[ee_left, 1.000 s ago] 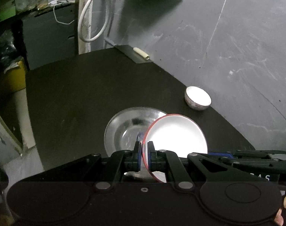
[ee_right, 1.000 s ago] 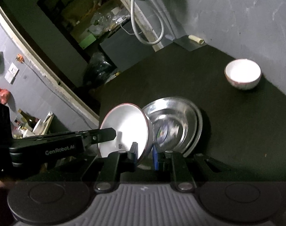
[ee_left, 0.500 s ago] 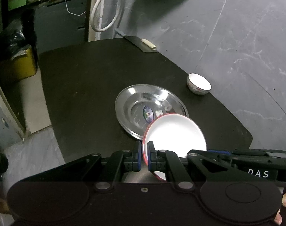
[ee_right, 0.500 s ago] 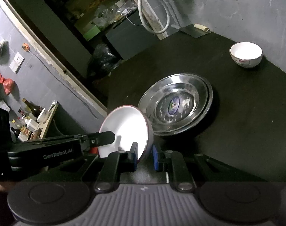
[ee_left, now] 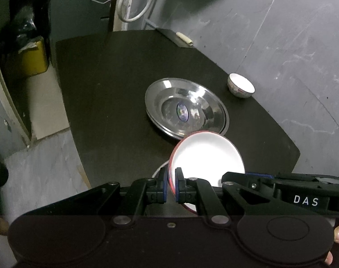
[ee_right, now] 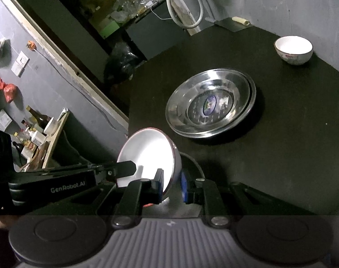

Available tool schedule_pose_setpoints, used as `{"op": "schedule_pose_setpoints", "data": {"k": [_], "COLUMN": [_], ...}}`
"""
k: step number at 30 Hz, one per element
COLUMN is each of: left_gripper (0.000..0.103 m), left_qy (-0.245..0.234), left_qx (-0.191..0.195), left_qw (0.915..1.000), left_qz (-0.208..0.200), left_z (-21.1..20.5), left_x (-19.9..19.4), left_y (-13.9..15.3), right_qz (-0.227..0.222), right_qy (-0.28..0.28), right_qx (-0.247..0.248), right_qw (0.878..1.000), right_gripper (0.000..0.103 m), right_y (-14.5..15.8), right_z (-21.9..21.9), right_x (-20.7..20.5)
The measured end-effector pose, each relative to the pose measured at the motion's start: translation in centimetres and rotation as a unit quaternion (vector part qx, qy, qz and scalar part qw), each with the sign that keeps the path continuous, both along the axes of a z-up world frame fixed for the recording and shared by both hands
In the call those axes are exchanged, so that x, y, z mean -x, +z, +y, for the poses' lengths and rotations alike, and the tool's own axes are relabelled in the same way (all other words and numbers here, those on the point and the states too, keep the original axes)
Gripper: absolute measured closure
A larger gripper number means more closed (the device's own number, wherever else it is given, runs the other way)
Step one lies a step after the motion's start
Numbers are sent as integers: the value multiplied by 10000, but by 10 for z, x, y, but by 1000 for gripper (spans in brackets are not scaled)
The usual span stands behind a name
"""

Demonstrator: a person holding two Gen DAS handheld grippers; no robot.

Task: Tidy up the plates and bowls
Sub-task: 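Carry the white bowl with both grippers and lower it into the steel bowl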

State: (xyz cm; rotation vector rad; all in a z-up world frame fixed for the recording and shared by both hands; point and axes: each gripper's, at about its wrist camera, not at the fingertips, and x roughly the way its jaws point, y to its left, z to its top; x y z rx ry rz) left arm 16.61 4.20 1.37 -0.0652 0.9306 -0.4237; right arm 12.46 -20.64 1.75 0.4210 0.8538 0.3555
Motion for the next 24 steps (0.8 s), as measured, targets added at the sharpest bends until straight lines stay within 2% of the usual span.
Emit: {"op": "schedule_pose_setpoints", "data": {"k": [18, 24], "left_gripper": [96, 96], "left_qy": [223, 268], "left_qx": [105, 4], "left_qw": [9981, 9965], "left_qz": [568, 794], "left_z": [6, 4], "left_x": [1, 0], "left_y": [-17, -20], "right_qz": [476, 589], "right_qy": [258, 346], "right_qx": [299, 402], "right_qw": [9981, 9969], "right_gripper": [85, 85], "right_y": [-12, -12], "right_z": [9, 12], "right_x": [-8, -13]}}
